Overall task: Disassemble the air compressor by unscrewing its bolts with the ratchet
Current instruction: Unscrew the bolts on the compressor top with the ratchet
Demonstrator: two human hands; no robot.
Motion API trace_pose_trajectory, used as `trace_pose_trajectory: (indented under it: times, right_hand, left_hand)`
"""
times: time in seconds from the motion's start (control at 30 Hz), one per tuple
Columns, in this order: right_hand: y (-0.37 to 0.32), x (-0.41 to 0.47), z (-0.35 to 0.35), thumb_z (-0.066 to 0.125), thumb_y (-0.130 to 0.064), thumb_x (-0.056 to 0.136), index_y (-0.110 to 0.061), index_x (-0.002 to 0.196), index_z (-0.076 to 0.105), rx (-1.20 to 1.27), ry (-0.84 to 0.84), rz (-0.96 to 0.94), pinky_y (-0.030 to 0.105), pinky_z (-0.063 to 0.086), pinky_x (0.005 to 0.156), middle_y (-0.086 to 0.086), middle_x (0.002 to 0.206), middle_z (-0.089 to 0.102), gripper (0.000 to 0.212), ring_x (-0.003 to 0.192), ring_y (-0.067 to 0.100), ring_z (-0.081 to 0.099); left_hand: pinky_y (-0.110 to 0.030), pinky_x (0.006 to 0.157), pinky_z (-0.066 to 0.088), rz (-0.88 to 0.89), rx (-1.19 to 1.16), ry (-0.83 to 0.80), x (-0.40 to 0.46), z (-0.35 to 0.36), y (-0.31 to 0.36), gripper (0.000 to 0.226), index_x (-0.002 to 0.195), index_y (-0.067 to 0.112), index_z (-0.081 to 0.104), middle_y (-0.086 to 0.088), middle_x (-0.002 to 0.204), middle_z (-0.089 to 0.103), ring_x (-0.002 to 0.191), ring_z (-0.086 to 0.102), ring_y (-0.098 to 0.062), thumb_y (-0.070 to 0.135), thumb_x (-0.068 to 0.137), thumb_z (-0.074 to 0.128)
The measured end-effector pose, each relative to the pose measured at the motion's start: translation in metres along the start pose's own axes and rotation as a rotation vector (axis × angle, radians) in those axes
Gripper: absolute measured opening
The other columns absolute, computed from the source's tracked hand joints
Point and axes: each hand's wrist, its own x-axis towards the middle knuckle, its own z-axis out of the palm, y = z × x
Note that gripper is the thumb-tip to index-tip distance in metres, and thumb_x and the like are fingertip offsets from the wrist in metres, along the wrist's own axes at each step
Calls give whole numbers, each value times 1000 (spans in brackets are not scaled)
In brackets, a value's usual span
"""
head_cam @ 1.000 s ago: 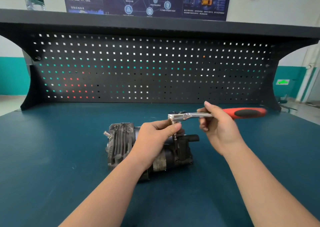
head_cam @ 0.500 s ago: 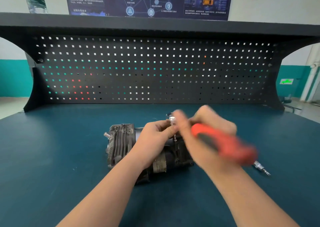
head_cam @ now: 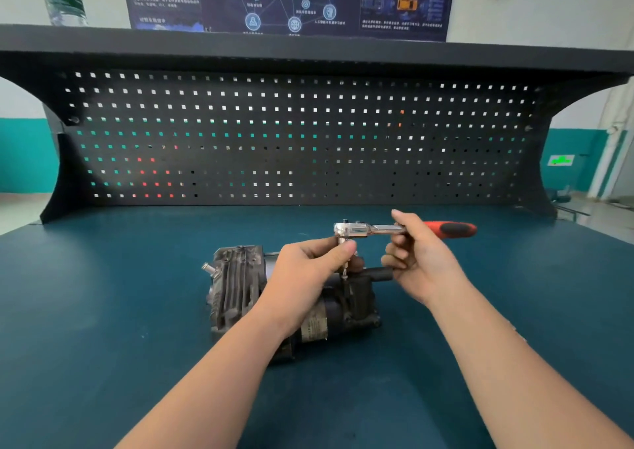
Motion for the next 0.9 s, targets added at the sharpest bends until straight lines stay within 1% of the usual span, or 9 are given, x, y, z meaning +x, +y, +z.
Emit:
trace_pose_trajectory:
  times: [0.13,0.27,0.37,0.43,0.5,0.63,0.73,0.8,0.9]
  right_hand:
    - [-1,-17,19,61,-13,88,-21,59,41,15,40,-324,21,26,42,-6,41,36,36,35,9,31]
    - [3,-55,35,67,-23,82,-20,51,40,-757,14,-1198,13,31,48,-5,45,43,42,42,6,35]
    - [8,-66,37,78,-1,70,-7,49,48,-1129,-211,-1665,24,26,48,2,48,35,38,51,16,24]
    - [5,-66,30,72,-12,79,-6,50,47,-1073,-182,-1576,18,28,47,4,47,37,39,47,11,28]
    - [-5,-61,24,65,-31,81,-13,52,44,-866,-106,-1181,13,32,46,8,51,46,41,43,6,38]
    - [-13,-30,10,68,-24,81,-24,53,45,-292,-93,-477,20,32,43,-3,42,44,35,39,10,41]
    - [-6,-10,2,65,-22,87,-15,65,50,16,-65,-53,16,23,37,-4,44,41,27,36,6,34]
    - [-2,-3,2,64,-20,87,-15,65,48,55,-31,8,16,20,36,-5,43,39,28,34,5,31]
    - [-3,-10,14,62,-15,88,-15,61,42,54,16,-142,20,22,41,-4,41,37,34,34,8,29]
  left_hand:
    - [-22,86,50,-40,9,-60,0,-3,0,23,100,9,71,-5,99,73,100,67,-14,24,88,59]
    - [-20,81,47,6,113,17,-1,1,5,19,83,14,74,1,81,75,80,69,-5,17,92,57]
    - [-1,49,36,69,238,35,-6,1,7,49,49,30,67,20,46,58,46,50,12,1,86,56]
    - [-7,62,45,66,191,10,-6,1,7,36,62,26,73,13,62,69,61,60,8,3,86,59]
    - [-24,84,50,36,112,32,-5,4,7,15,81,14,75,0,80,74,80,67,-8,16,88,62]
    - [-22,74,51,40,22,74,-4,5,4,10,80,8,74,-4,74,72,73,67,-12,15,83,68]
    - [-18,71,51,64,7,84,-5,6,3,12,82,4,74,-4,73,70,70,64,-11,14,83,69]
    - [-18,70,51,65,4,72,-4,7,3,13,80,3,73,-3,70,68,67,60,-10,14,83,68]
    - [-16,70,50,40,13,34,-4,4,3,11,83,7,73,0,72,70,71,63,-8,13,86,64]
